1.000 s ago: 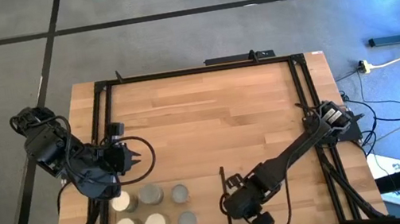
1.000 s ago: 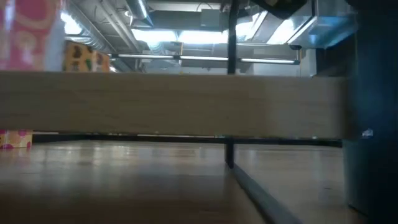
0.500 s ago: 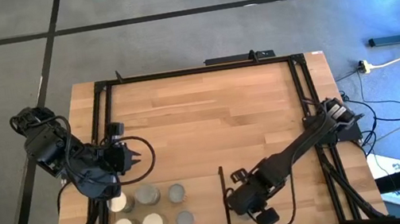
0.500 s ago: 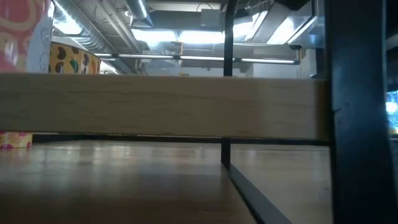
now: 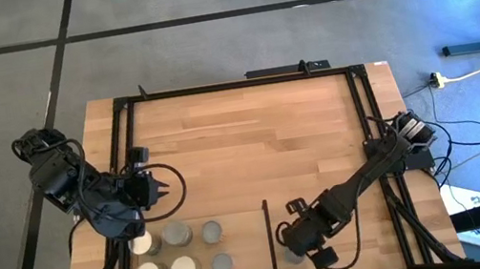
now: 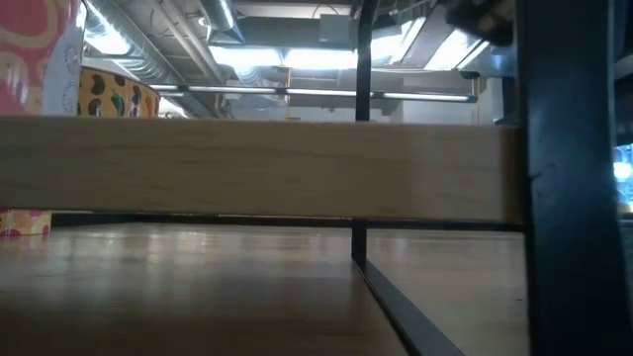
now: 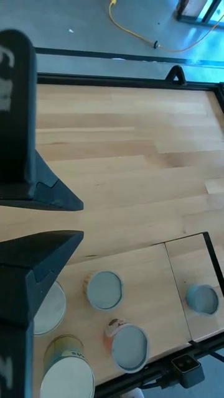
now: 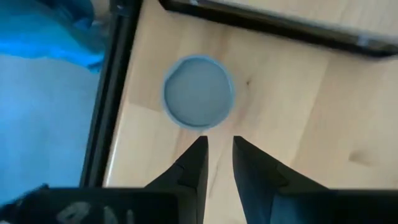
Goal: Pick and place cans onto a shelf
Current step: Put the canned tuna on the shelf
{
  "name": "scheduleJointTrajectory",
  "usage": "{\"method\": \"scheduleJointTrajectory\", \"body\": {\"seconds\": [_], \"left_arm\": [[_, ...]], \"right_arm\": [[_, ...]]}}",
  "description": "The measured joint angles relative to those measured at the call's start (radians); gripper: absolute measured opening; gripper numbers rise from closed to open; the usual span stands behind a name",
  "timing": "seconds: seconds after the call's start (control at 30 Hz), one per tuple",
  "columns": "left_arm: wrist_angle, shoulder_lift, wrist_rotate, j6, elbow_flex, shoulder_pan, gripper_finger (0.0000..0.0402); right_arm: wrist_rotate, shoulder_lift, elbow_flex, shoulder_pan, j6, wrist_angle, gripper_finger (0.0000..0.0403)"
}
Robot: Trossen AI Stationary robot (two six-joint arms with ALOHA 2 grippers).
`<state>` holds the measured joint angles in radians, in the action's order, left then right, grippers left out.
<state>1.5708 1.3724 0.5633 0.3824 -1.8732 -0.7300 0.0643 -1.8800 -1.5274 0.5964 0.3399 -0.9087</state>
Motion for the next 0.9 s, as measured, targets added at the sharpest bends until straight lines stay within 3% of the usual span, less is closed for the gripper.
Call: {"method": "scheduleJointTrajectory", "body": {"seconds": [0.43, 0.67, 0.9], "left_arm": [[0.0, 0.0, 0.003, 0.0, 0.0, 0.0, 0.0055], [0.0, 0.0, 0.004, 0.0, 0.0, 0.0, 0.0055], [0.0, 0.0, 0.004, 0.0, 0.0, 0.0, 0.0055]], "right_arm": [[-0.001, 0.064, 0.3, 0.0, 0.335, 0.465, 0.0076], [-0.087, 0.062, 0.343, 0.006, 0.364, 0.485, 0.0076], [-0.09, 0.062, 0.343, 0.006, 0.433, 0.493, 0.0076]]}}
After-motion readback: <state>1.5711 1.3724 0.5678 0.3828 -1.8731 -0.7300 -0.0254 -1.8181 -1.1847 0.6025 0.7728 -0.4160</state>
